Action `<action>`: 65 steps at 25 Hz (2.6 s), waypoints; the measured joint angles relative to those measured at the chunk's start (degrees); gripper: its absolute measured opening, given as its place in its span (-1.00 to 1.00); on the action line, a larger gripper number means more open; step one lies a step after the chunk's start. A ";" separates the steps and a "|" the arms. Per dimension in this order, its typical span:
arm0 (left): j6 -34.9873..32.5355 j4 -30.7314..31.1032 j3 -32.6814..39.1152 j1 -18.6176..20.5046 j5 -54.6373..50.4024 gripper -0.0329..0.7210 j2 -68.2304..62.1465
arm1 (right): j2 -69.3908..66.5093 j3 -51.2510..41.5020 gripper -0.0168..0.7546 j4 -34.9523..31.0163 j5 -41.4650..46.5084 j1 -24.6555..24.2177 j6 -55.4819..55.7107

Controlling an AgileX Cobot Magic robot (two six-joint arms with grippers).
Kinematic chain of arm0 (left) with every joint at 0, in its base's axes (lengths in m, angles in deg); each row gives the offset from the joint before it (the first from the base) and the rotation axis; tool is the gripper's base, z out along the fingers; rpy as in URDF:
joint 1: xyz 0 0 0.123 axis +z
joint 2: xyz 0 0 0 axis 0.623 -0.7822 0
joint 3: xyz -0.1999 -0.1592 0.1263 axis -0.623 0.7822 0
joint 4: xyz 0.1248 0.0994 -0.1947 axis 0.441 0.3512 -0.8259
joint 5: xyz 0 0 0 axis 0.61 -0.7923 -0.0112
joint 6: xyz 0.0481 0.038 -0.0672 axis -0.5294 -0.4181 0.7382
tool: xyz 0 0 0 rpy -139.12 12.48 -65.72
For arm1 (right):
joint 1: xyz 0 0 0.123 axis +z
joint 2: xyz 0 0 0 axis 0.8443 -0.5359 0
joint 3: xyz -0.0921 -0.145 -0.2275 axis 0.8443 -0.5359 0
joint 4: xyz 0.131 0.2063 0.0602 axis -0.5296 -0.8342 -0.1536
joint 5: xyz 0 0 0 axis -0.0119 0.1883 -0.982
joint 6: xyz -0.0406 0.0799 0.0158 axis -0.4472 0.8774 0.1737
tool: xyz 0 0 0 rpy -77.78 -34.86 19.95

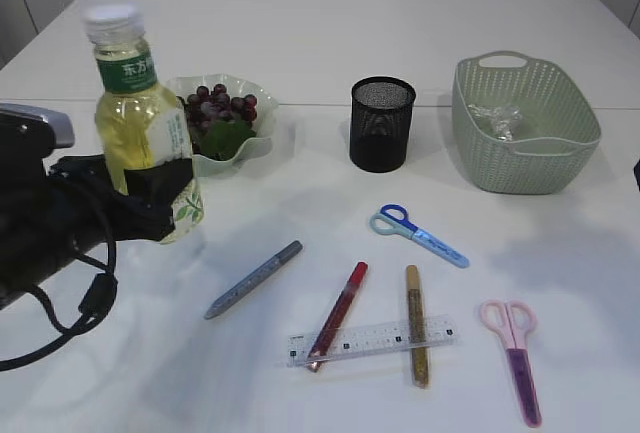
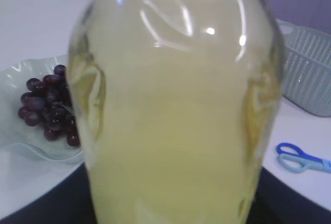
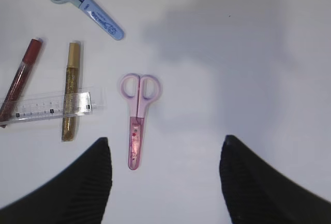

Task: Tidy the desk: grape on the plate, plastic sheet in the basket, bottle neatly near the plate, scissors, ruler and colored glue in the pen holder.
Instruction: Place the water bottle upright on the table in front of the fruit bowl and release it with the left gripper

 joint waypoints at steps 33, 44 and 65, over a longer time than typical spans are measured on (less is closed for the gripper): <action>-0.11 22.53 -14.10 11.71 0.95 0.19 -20.81 | 0.00 0.00 0.37 0.00 -0.33 0.00 -0.10; -0.21 21.28 -17.83 11.71 4.36 0.19 -24.97 | 0.00 0.00 0.37 0.00 -0.43 0.00 -0.10; -1.37 19.15 -17.83 11.71 4.42 0.66 -19.98 | 0.00 0.00 0.37 0.00 -0.43 0.00 -0.10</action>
